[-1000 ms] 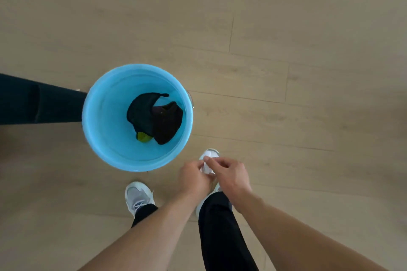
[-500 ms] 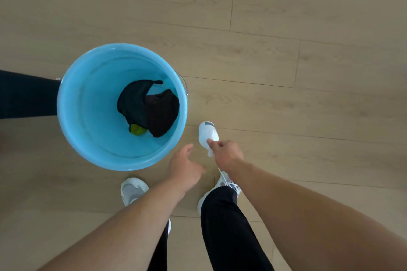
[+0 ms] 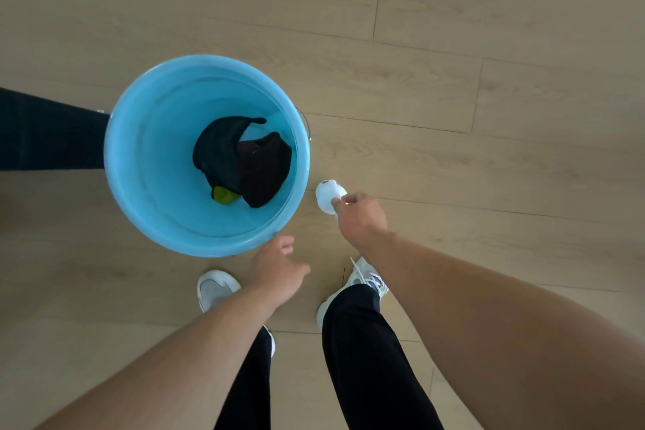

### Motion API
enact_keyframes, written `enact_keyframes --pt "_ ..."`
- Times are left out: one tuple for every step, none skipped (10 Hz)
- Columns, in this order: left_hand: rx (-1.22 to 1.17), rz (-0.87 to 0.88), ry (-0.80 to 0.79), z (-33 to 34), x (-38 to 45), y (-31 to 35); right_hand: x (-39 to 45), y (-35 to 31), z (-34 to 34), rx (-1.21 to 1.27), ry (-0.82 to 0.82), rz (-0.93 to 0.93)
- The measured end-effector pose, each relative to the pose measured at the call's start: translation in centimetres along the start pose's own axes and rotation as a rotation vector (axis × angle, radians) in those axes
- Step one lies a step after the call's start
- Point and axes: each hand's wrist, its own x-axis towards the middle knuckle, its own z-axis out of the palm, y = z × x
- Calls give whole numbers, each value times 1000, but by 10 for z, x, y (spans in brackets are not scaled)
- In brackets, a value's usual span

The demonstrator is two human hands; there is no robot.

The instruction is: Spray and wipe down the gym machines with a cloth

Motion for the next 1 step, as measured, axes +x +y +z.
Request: enact_keyframes --pt "18 0 -6 -9 -14 8 -16 0 -6 3 10 25"
